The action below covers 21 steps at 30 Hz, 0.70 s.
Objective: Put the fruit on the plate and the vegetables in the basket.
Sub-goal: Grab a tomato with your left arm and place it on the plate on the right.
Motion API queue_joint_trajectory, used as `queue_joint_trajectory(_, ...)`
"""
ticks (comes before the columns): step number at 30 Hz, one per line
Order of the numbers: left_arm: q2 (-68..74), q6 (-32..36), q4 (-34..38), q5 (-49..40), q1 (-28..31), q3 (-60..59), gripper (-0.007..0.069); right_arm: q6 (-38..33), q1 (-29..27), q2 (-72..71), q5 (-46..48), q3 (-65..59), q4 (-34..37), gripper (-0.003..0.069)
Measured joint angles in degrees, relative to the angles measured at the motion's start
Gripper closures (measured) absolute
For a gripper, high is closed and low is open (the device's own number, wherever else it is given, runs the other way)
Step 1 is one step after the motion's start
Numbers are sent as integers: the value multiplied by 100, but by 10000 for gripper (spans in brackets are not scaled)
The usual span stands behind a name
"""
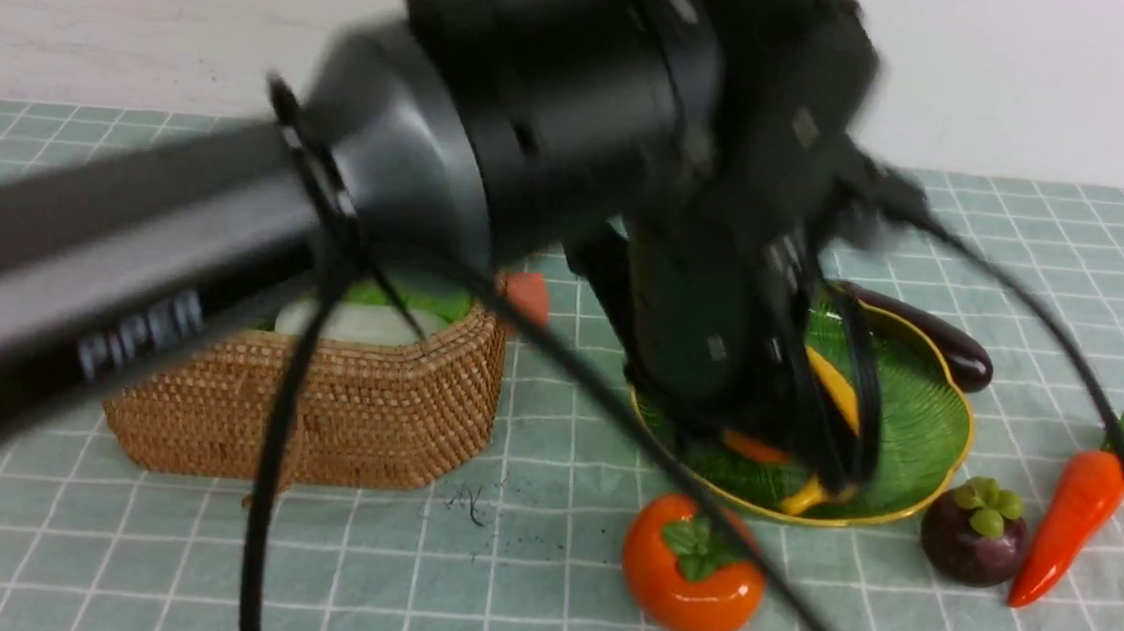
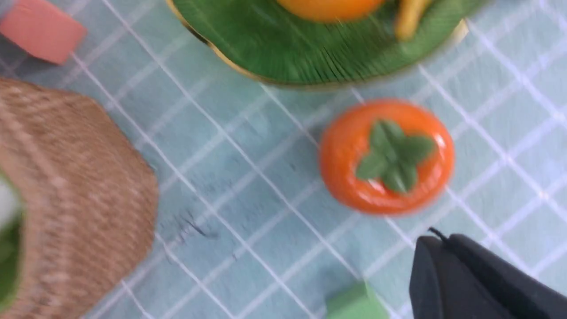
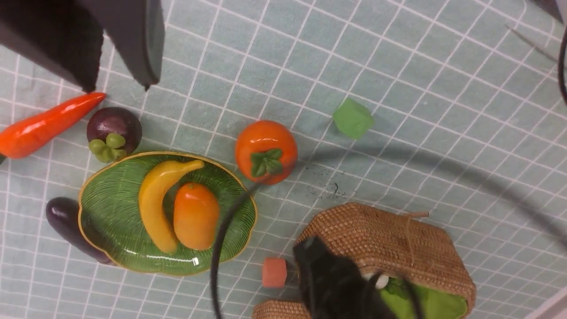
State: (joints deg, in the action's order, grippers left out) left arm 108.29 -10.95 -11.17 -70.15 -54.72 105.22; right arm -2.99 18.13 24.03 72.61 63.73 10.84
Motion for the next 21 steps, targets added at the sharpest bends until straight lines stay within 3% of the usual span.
queue_joint_trajectory(3, 81, -13, -297, 575, -623, -742, 609, 0, 0, -60, 0, 0, -28, 508)
queue_joint_trajectory(5, 139, -20, -403, 768, -714, -876, 578, 0, 0, -109, 0, 0, -40, 508)
queue_joint_trajectory(13, 784, -81, -1121, 1567, -792, -1009, 148, 0, 0, -410, 6, 0, -65, 513)
queue_joint_trajectory(16, 1050, -288, -1535, 1563, -792, -1009, 71, 0, 0, -418, 6, 0, -65, 523)
queue_joint_trajectory(21, 1376, -1065, -2187, 1464, -792, -1019, 56, 0, 0, -418, 6, 0, 38, 531)
